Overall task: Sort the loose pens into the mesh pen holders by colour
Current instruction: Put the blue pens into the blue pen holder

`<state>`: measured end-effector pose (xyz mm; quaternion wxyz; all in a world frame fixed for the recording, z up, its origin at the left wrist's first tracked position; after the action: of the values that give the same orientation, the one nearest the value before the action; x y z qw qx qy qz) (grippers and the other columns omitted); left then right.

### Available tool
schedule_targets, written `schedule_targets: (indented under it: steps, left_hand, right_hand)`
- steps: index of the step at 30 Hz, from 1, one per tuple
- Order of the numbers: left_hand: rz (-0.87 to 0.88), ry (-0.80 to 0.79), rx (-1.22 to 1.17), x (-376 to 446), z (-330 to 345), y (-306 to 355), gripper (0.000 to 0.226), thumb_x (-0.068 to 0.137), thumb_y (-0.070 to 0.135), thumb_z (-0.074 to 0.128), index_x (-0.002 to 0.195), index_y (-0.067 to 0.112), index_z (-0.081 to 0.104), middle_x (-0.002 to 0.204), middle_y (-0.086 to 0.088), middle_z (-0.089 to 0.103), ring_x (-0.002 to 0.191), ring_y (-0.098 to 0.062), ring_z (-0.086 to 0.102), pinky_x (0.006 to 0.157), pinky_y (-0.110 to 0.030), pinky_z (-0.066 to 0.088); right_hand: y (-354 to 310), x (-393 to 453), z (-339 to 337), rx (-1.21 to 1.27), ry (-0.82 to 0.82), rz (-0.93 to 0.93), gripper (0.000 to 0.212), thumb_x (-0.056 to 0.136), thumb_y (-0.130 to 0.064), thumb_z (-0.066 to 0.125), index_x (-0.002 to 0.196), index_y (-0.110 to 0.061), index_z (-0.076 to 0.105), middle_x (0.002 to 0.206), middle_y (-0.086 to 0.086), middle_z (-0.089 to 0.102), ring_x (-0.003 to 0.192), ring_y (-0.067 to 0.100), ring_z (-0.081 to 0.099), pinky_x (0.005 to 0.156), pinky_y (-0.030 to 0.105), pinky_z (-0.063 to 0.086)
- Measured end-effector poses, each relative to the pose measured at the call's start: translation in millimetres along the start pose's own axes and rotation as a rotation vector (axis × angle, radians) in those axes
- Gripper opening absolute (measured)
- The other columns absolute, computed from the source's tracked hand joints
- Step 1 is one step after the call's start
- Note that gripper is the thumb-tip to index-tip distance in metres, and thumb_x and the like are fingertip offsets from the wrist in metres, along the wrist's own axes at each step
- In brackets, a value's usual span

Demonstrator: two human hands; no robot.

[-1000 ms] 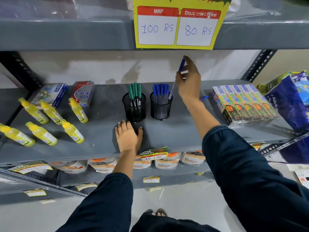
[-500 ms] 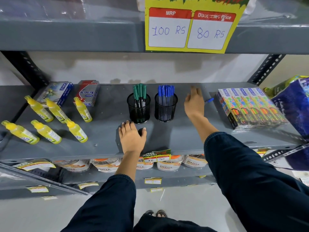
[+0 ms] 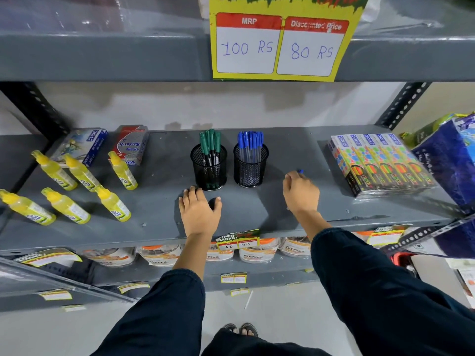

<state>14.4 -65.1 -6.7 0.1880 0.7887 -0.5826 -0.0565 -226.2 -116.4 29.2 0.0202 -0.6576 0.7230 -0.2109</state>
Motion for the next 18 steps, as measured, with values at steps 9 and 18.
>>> schedule_targets:
  steps: [9,18]
  left_hand:
    - [-0.005,0.001,-0.013,-0.1,-1.0,0.5,0.059,0.089,0.041,0.048,0.13,-0.001,0.043,0.14,-0.02,0.046,0.134,-0.036,0.034,0.115,-0.047,0.02]
    - [-0.01,-0.015,-0.008,0.5,-1.3,0.2,0.061,0.09,0.044,0.045,0.133,0.001,0.039,0.143,-0.018,0.043,0.136,-0.034,0.031,0.116,-0.046,0.019]
  right_hand:
    - [4.6,20.9,-1.7,-0.007,-0.237,0.158,0.03,0.091,0.001,0.048,0.121,0.001,0.047,0.119,0.025,0.058,0.112,0.04,0.052,0.081,0.041,0.049]
    - [-48.1,68.6,-79.7,0.552,0.176,0.108,0.017,0.082,-0.005,0.054,0.091,-0.016,0.064,0.08,0.013,0.062,0.071,0.027,0.056,0.065,0.033,0.046]
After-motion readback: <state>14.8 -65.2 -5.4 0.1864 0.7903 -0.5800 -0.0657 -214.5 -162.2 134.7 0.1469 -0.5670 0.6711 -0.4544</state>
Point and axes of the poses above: each hand's wrist, its own x-axis towards the middle knuckle, its own z-axis out of the palm, y = z × x, the point moved 3 cm from there along x, towards the middle knuckle
